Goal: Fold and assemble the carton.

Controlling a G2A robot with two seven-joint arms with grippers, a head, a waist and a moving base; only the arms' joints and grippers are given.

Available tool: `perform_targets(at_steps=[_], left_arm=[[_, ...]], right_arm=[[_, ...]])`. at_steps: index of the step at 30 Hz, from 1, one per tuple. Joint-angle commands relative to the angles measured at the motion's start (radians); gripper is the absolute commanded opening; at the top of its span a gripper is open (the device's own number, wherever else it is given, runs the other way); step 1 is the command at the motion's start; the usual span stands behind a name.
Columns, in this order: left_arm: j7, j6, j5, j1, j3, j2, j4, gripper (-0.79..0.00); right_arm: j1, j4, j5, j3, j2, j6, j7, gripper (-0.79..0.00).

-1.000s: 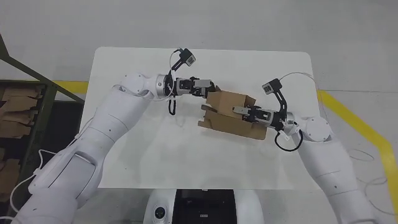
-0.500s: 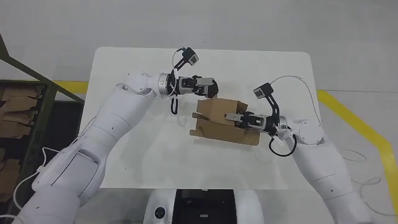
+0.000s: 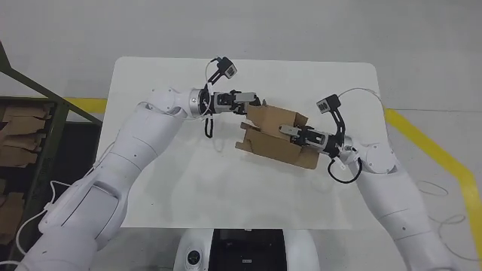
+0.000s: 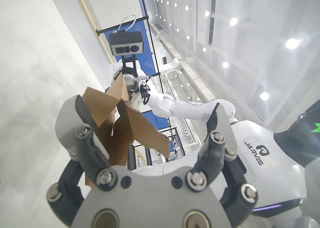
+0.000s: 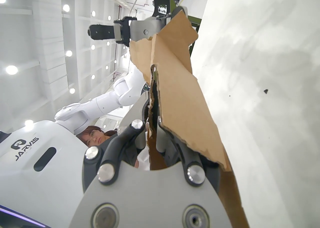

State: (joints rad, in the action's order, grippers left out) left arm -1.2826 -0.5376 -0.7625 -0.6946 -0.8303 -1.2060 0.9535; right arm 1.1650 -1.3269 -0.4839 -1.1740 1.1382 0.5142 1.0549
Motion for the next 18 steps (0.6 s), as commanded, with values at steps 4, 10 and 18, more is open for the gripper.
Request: perform_targets(at_steps=[4,10,18], left_arm=[[-0.008,0.008,0.011,-0.009,-0.007,0.003,0.014,0.0],[-0.012,0.012,0.021,-0.013,-0.01,0.004,0.029,0.0],[-0.023,0.024,0.016,-0.014,-0.006,0.0,0.035,0.0]], right_arm=[[0.002,-0.002,0.033,-0.011,-0.002,-0.001,-0.047,-0.785],[0.003,-0.001,0.066,-0.013,0.0,-0.008,-0.122,-0.785],[-0.007,0.012,0.103,-0.013,0.005,-0.011,-0.206,-0.785]])
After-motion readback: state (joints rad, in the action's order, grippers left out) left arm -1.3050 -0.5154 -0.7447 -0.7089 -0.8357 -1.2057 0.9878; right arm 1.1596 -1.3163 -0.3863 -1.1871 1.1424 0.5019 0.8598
